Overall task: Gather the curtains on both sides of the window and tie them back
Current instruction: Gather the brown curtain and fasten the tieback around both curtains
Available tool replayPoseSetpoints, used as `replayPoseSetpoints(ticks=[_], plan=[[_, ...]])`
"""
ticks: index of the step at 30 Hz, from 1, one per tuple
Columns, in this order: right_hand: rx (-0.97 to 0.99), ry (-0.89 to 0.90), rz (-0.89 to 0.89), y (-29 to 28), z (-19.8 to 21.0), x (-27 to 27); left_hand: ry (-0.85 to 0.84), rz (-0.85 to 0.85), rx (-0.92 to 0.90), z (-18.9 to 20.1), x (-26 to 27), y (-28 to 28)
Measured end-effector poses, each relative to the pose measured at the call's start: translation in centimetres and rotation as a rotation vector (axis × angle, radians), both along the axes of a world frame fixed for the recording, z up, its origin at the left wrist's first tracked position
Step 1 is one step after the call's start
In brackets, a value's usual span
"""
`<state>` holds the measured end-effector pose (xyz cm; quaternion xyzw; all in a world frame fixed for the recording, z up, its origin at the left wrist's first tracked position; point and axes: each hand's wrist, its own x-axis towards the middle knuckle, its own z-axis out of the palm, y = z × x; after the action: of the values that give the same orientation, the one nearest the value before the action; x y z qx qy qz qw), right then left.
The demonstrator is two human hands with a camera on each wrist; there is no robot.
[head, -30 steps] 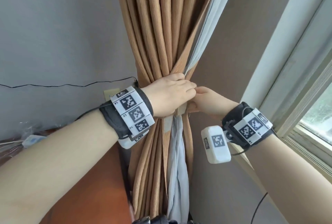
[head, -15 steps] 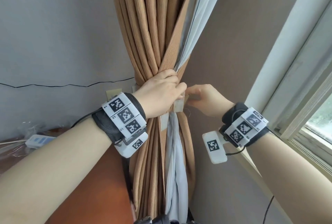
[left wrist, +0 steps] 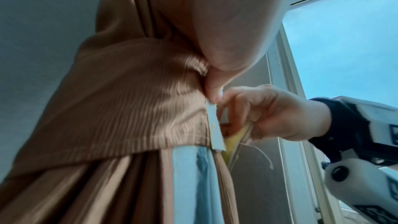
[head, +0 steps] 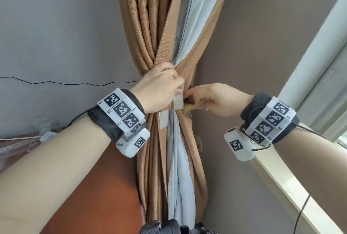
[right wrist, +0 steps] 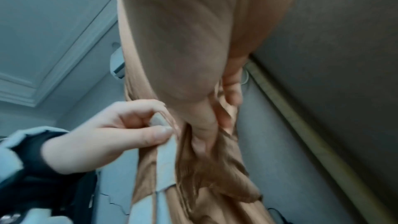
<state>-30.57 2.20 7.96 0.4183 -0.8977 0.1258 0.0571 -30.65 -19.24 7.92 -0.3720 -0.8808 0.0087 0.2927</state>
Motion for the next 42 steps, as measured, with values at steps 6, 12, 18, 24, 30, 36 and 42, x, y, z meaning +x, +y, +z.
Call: replayPoseSetpoints(ticks=[6,12,18,24,30,36,42], plan=[[0.052,-0.371,-0.002,-1.9,2.5,0.4,-0.059,0.095,0.058,0.8,0.0,-2.0],[-0.196,-0.343,0.023,-4.7,2.7,0.7,-0.144,0.141,0.090,1.6,0.8,-1.7],[-0.400,-0.304,-0.004,-4.2,1.8,0.1,-0.267,0.120,0.121,2.2,0.9,-0.7],[-0.298,-0.071,0.126,-3.5,1.0,0.8,-0.330,0.111,0.144,2.3,0.6,-0.7],[-0.116,0.152,0.111,-3.4,1.6,0.5,-0.391,0.091,0.111,2.6,0.5,-0.2],[-0.101,0.116,0.011,-4.2,2.7,0.6,-0.399,0.054,0.082,2.5,-0.3,0.3],[-0.333,-0.086,-0.099,-4.1,2.9,0.7,-0.414,0.046,0.038,2.6,-0.9,0.2]])
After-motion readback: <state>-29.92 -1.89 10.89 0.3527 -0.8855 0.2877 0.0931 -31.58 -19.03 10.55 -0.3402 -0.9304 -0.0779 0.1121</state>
